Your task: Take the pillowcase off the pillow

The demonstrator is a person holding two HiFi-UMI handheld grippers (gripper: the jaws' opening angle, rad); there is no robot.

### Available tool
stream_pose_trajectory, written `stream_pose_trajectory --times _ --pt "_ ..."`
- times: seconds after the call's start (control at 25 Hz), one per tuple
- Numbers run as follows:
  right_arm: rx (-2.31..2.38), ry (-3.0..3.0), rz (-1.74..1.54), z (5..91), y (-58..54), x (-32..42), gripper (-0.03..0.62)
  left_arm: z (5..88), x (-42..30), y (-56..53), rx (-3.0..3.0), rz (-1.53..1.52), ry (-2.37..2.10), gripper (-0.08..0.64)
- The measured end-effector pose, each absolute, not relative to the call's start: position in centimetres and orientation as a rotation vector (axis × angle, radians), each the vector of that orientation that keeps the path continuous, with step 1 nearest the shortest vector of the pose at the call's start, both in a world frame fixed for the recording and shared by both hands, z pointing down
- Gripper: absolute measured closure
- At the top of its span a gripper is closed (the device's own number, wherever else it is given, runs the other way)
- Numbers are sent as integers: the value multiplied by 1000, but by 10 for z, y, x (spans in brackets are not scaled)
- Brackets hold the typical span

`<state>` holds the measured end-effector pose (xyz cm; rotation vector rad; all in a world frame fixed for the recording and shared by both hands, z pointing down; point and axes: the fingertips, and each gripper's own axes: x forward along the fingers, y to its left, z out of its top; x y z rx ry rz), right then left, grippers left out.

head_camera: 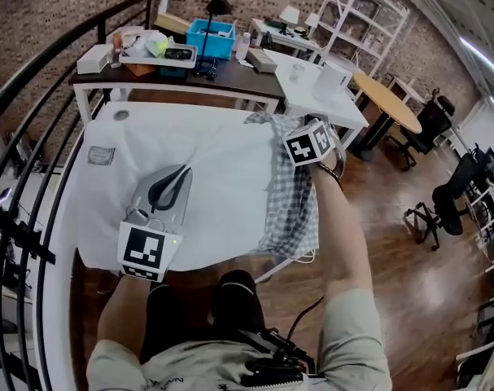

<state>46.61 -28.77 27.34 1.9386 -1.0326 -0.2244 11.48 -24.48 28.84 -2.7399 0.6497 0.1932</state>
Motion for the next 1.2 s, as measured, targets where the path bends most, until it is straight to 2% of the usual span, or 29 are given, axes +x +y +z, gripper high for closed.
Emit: stream_pose_trajectory --times 0.16,0.28,0.32,0.44,0.56,0.64,0.84,1.08,1.16,1.2 --pt "2004 -991 -13 323 -264 512 586 311 124 -271 -2768 77 680 548" --pt "2026 -1073 123 362 -253 520 583 331 137 -291 -2797 -5 688 546" --pt "2059 -1122 145 368 -248 520 574 336 142 -293 -2797 -36 672 545" --pt "2231 -1277 171 361 -228 518 493 338 157 -288 -2768 -107 618 503" --pt "2355 -1512 67 329 -204 482 472 328 160 -278 -2716 -129 585 465" --pt "2389 -1660 -23 314 -175 439 468 315 154 -260 -2653 -133 569 416" --pt "2377 -1863 -175 321 -99 338 460 307 132 -169 -2559 -163 457 410" --pt "2208 -1910 -109 389 -81 259 434 401 158 -124 -2383 -481 274 282" --pt "2122 -1883 -58 418 -92 247 399 424 166 -138 -2319 -538 308 279" --pt "2086 -1842 -59 430 -97 245 379 428 168 -147 -2306 -536 341 304"
